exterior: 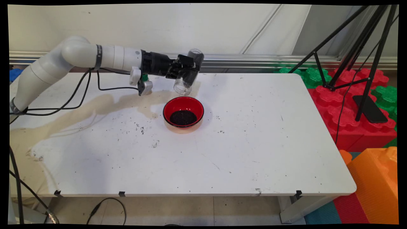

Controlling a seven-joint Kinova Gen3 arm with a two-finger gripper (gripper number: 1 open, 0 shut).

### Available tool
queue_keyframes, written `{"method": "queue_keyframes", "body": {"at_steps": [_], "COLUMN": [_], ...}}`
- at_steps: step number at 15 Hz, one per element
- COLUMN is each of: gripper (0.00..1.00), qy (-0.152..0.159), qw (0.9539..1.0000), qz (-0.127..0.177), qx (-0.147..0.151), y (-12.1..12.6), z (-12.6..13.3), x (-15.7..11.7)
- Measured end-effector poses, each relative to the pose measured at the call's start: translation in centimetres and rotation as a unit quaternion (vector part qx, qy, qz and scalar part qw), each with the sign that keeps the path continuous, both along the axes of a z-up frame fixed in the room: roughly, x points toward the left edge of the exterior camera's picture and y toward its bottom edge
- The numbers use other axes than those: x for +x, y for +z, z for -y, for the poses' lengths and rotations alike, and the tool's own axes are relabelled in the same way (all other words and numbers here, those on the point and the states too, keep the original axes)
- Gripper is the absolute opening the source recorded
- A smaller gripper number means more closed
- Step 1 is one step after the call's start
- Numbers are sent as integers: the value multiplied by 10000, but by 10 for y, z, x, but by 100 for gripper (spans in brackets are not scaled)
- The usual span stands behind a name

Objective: Pour the black seasoning powder in the red bowl

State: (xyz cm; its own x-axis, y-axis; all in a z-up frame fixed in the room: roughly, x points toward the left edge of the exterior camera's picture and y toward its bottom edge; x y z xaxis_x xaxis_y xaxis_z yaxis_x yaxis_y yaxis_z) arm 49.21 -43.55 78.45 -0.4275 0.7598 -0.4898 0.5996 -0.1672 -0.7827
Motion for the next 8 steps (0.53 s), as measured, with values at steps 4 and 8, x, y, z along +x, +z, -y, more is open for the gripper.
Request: {"method": "queue_keyframes", "body": {"at_steps": [4, 8], "gripper": [0, 0], "qy": [-73, -123], "qw": [9999, 9997], "qz": [64, 100], "qx": [-133, -210], "y": [1, 2], "z": [-2, -4], "x": [-1, -2]}}
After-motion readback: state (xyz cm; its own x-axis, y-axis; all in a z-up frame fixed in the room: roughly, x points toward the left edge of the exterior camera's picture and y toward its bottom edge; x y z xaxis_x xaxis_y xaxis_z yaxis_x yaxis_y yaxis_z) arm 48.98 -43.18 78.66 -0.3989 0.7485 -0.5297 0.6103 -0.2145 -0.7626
